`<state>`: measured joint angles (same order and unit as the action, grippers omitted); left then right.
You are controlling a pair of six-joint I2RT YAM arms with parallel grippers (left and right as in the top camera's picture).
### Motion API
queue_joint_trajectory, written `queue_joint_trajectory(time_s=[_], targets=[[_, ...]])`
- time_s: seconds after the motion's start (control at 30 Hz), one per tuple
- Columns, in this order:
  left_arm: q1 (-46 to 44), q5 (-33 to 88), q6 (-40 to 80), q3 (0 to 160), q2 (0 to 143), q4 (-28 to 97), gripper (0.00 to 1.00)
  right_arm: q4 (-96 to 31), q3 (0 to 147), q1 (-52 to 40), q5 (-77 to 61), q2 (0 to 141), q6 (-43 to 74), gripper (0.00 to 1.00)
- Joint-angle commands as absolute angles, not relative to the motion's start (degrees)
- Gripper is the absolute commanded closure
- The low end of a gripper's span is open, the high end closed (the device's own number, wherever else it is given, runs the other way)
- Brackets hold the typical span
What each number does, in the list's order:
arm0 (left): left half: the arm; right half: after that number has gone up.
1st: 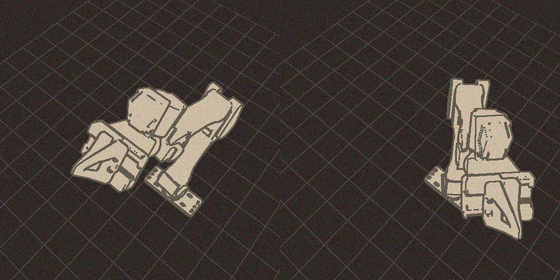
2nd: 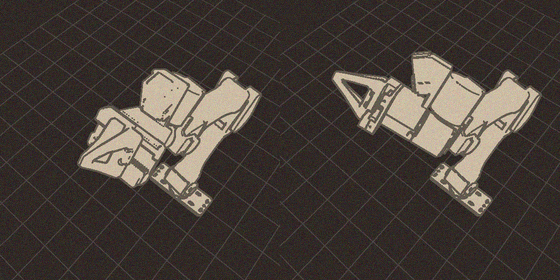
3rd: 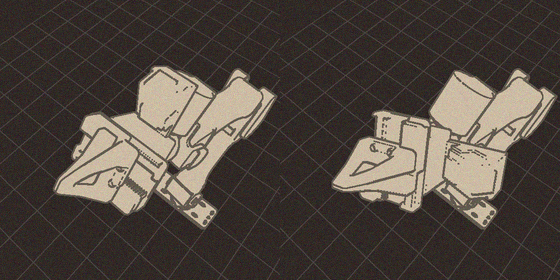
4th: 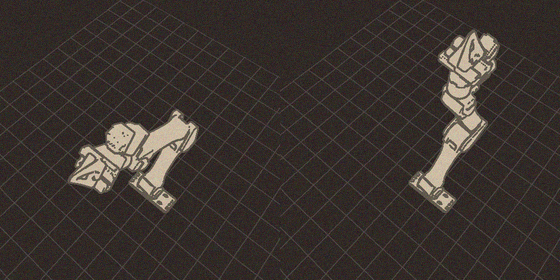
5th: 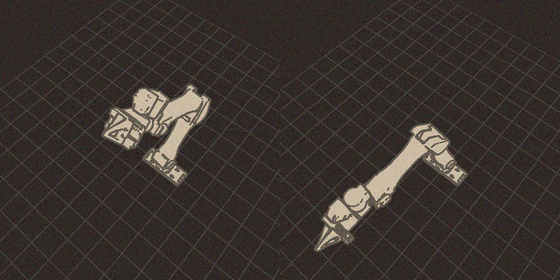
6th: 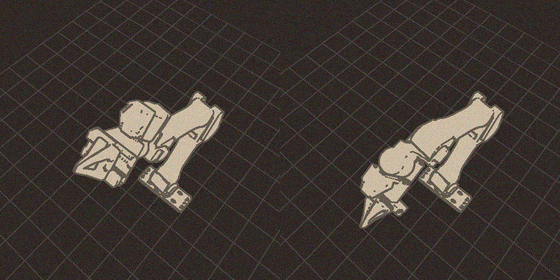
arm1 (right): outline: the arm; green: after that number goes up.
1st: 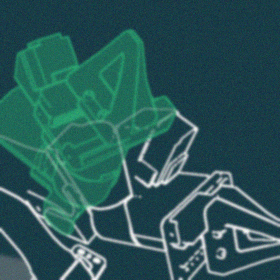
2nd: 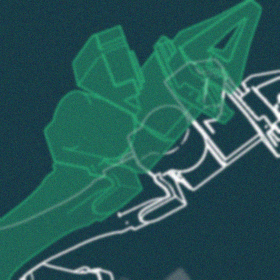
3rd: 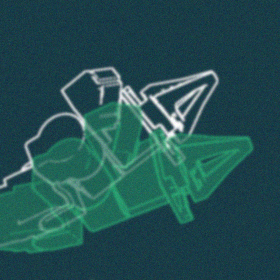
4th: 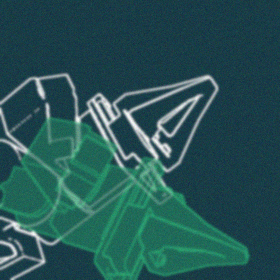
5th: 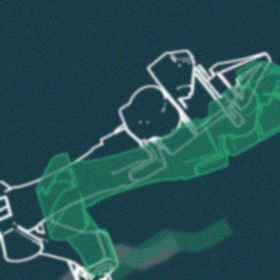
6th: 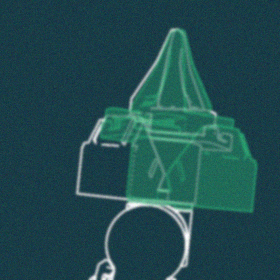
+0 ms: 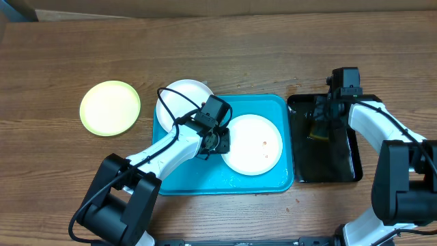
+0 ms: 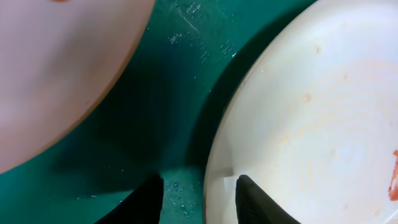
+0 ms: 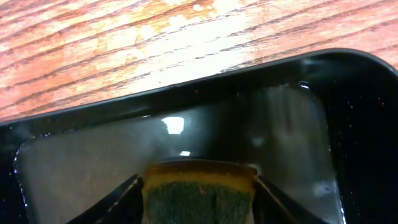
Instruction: Clean dirty plates on tray and stack at the side
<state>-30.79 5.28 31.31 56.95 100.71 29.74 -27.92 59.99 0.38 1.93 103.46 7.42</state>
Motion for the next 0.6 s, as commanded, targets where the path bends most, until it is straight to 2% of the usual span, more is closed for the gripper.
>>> queue_joint_trajectory(time_s=[0.0,0.07,0.1,0.13,0.2,0.33,0.43,0.57], targets=[[-31.1,4.5,31.3,56.7,101.2,29.5,0.57,-27.7,60.0,0.5,2.5,103.6,7.5,0.50],[-31.1,4.5,31.3,56.7,101.2,29.5,0.57,-27.7,60.0,0.5,2.5,103.6,7.5,0.70],[-31.1,4.5,31.3,56.7,101.2,29.5,0.57,-27.6,60.0,0.5,2.5,103.6,7.5,0.87],[-31.1,4.5,31.3,56.7,101.2,29.5,0.57,-27.5,60.0,0.5,2.5,103.6,7.5,0.96],[-31.1,4.5,31.3,56.7,101.2,29.5,0.56,-27.2,60.0,0.5,2.5,103.6,7.5,0.96],[-31.1,4.4,31.3,56.7,101.2,29.5,0.55,-30.6,61.5,0.5,1.9,103.1,7.5,0.82],[-31.1,4.5,31.3,56.7,101.2,29.5,0.54,-34.3,62.9,0.3,1.8,102.4,7.5,0.64],[-31.1,4.5,31.3,56.7,101.2,29.5,0.56,-37.8,63.1,0.3,1.8,102.1,7.5,0.56]])
